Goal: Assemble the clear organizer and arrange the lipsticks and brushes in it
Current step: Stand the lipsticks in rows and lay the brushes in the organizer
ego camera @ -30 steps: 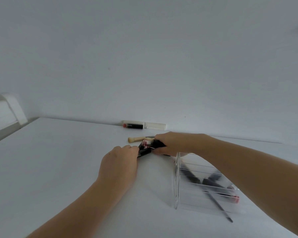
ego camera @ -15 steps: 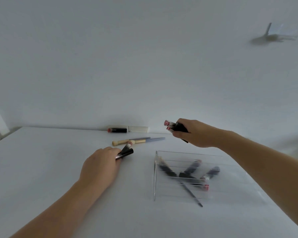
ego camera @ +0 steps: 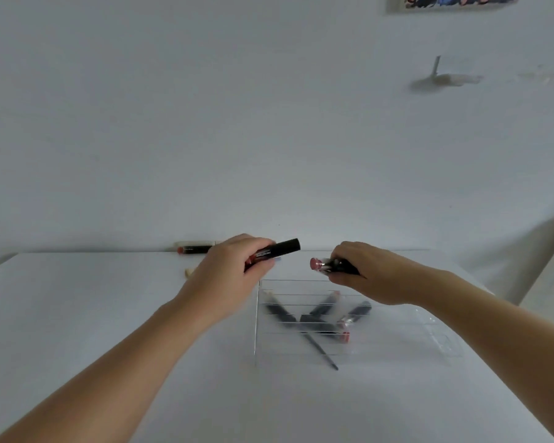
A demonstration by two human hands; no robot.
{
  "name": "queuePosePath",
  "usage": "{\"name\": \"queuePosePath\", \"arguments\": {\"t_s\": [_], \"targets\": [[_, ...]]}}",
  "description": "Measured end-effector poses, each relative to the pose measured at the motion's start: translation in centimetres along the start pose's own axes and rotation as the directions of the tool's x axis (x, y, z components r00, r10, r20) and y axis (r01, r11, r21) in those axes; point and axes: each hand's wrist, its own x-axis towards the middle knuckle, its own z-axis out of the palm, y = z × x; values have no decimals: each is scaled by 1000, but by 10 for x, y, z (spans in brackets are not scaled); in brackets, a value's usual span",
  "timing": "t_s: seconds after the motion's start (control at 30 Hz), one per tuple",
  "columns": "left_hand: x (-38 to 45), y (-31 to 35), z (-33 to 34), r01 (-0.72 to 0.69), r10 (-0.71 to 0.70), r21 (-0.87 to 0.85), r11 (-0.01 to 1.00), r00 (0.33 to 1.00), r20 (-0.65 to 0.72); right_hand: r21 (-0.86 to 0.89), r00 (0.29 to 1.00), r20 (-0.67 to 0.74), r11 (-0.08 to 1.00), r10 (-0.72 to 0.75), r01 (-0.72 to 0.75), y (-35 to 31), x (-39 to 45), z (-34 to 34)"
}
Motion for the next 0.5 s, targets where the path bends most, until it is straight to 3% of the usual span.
{"name": "queuePosePath", "arguments": {"t_s": [0.17,0.37,0.5], "targets": [[32,26,38,-62,65,-22,998,977,202,9,1000,4,1000,27,-27,15,-19,6],[39,28,63,-46,33,27,999,939,344,228,991,-16,965,135,-128,29,-28,22],[42,27,65,-26,14,28,999,923,385,256,990,-25,958,137,-126,33,-30,26]]}}
